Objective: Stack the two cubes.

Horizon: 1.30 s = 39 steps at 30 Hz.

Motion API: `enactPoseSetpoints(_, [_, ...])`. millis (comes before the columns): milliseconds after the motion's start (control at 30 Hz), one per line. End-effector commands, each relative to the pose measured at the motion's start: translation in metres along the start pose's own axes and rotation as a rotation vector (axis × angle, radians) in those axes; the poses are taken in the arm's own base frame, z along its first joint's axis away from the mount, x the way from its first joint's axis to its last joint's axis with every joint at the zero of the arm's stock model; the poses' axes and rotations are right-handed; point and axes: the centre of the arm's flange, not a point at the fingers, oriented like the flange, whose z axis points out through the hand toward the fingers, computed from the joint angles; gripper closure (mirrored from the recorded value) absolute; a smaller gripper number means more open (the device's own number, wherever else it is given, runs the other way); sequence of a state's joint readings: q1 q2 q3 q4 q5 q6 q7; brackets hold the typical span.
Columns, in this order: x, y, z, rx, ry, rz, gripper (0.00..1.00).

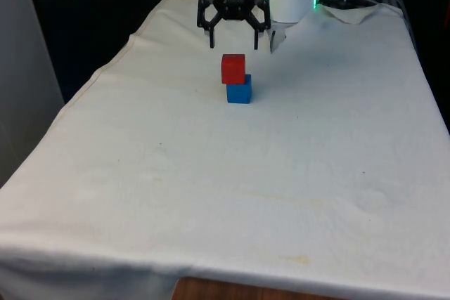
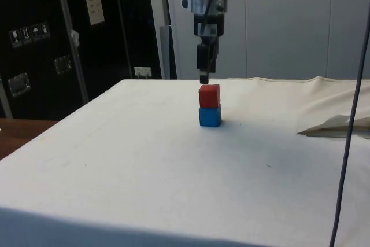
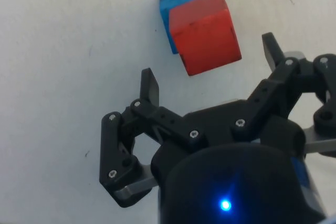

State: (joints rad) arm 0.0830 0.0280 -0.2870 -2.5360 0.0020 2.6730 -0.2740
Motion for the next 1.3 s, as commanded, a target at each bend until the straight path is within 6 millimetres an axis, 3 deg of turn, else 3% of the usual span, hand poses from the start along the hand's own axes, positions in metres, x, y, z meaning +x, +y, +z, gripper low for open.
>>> enactPoseSetpoints(0, [0.001, 0.001, -0.004, 0.0, -0.004, 0.006, 0.0])
enactPoseSetpoints(1000, [0.009, 0.005, -0.068, 0.027, 0.039, 0.022, 0.0])
enactPoseSetpoints(1267, [0.009, 0.004, -0.072, 0.032, 0.052, 0.018, 0.0])
